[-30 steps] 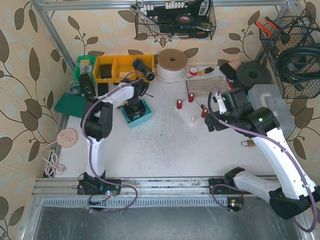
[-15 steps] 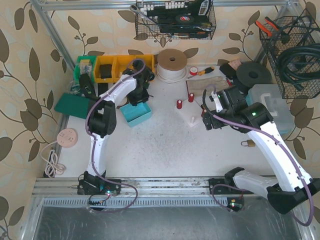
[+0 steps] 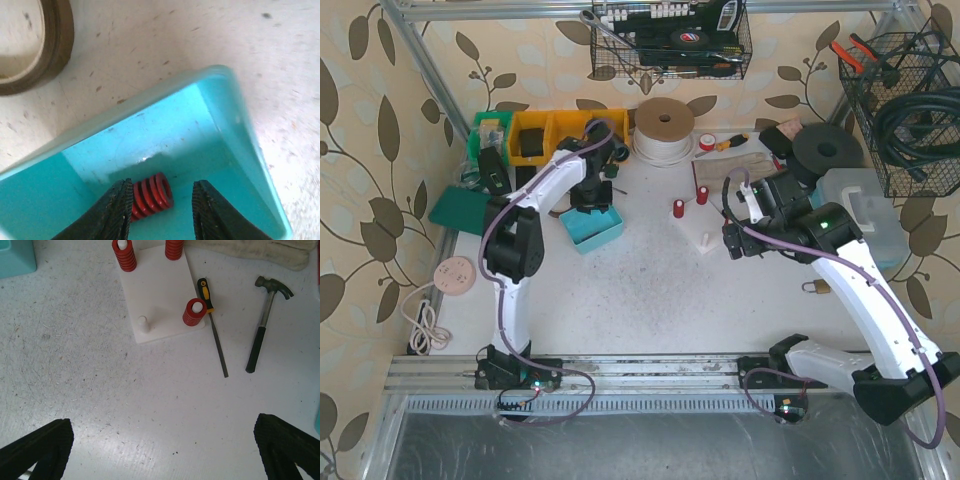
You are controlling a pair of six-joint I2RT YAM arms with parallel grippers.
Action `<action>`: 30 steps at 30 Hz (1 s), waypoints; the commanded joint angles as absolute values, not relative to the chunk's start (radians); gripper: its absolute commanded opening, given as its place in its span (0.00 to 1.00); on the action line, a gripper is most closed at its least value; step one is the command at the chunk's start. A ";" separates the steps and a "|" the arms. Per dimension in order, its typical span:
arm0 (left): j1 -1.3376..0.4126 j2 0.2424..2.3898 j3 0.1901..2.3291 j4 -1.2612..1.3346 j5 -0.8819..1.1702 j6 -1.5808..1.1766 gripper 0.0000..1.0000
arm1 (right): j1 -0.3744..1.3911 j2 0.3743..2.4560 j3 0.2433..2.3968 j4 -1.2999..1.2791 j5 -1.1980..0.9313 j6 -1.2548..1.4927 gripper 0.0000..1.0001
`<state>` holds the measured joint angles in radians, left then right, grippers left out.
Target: Install the large spring
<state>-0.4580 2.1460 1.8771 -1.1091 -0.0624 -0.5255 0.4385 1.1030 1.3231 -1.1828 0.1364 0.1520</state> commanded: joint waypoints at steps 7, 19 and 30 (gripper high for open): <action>-0.422 1.980 1.836 -1.021 -0.164 0.063 0.49 | 0.444 1.123 1.370 -1.204 0.096 0.139 0.98; -0.338 2.106 1.817 -0.979 -0.047 0.157 0.52 | 0.444 1.156 1.434 -1.221 0.115 0.137 0.98; -0.339 2.129 1.778 -0.996 0.036 0.124 0.38 | 0.444 1.177 1.443 -1.220 0.127 0.142 0.98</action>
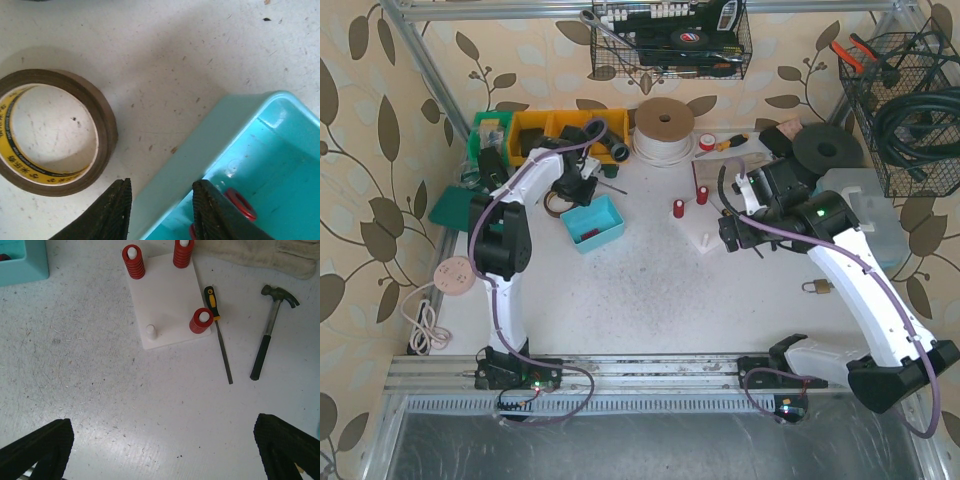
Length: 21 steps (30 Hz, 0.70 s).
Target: Install the large spring
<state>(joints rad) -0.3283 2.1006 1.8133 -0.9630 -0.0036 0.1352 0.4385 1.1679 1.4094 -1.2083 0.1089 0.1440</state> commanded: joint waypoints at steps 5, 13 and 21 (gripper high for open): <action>-0.342 2.068 1.715 -1.000 0.045 0.072 0.34 | 0.445 1.179 1.435 -1.213 0.129 0.139 0.98; -0.354 2.012 1.640 -1.031 -0.054 0.001 0.21 | 0.445 1.177 1.421 -1.196 0.115 0.137 0.98; -0.383 1.967 1.588 -0.987 -0.130 -0.150 0.19 | 0.444 1.159 1.414 -1.198 0.115 0.143 0.98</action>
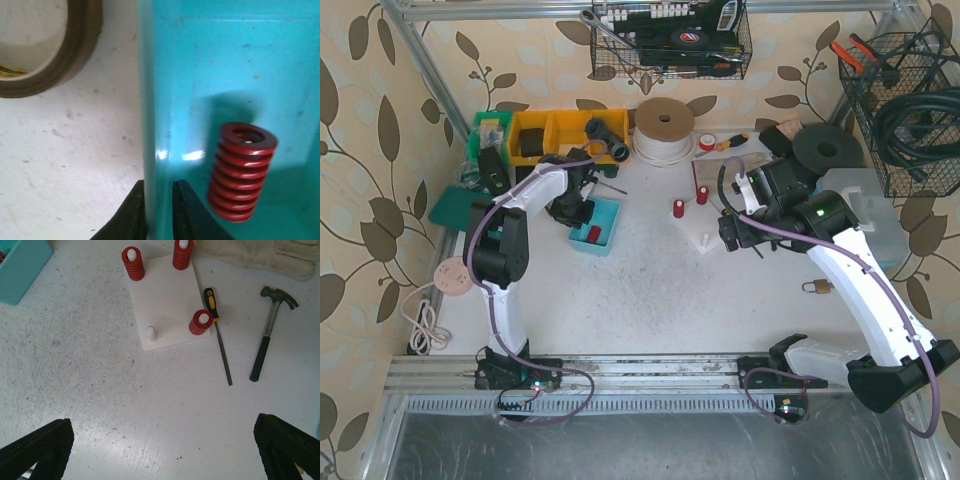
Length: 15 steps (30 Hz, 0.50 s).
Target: Install the large spring
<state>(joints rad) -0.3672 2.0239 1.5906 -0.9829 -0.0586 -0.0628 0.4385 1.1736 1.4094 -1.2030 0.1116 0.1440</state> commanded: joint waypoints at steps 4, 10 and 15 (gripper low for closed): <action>-0.383 1.979 1.625 -1.020 -0.187 -0.132 0.31 | 0.443 1.149 1.413 -1.199 0.115 0.149 0.98; -0.389 1.940 1.723 -1.069 -0.164 -0.178 0.43 | 0.446 1.133 1.405 -1.202 0.117 0.154 0.98; -0.428 1.897 1.736 -1.068 -0.057 -0.184 0.39 | 0.445 1.124 1.397 -1.202 0.117 0.154 0.98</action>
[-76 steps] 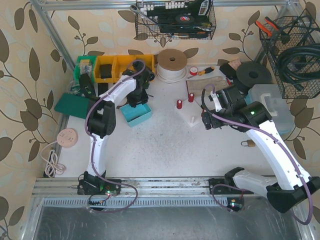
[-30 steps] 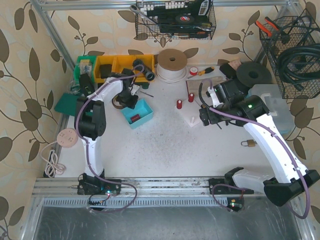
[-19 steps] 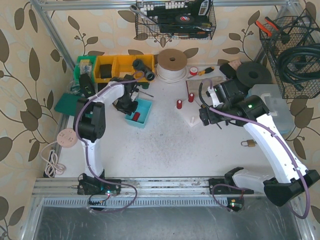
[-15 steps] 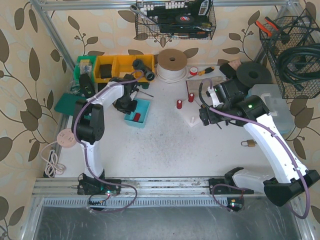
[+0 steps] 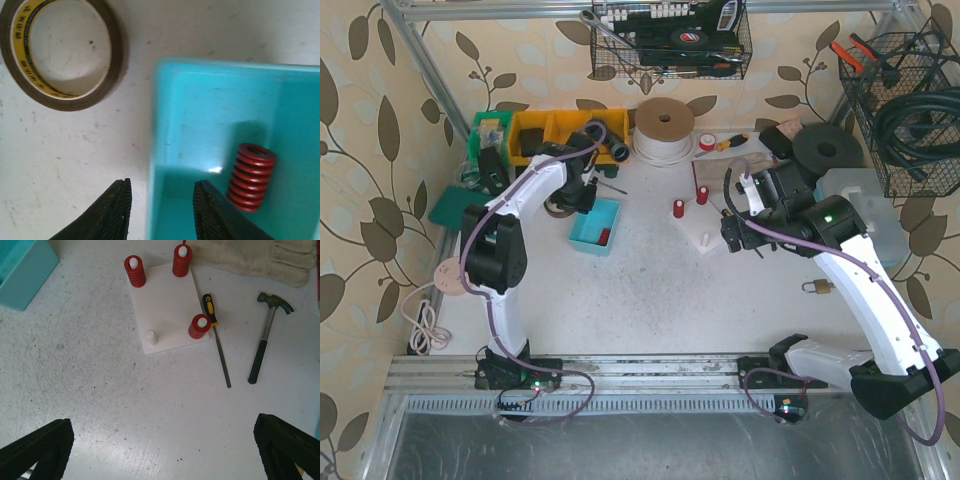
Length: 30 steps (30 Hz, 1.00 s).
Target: Install the large spring
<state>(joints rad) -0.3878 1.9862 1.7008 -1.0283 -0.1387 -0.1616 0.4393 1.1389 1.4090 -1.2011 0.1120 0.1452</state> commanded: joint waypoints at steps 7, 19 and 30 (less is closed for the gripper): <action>-0.442 1.942 1.671 -1.022 0.071 -0.149 0.31 | 0.445 1.129 1.403 -1.199 0.113 0.156 0.98; -0.442 1.986 1.588 -0.928 0.197 -0.159 0.42 | 0.445 1.122 1.409 -1.210 0.127 0.173 0.98; -0.442 2.051 1.548 -0.925 0.108 -0.124 0.43 | 0.447 1.121 1.411 -1.212 0.140 0.179 0.98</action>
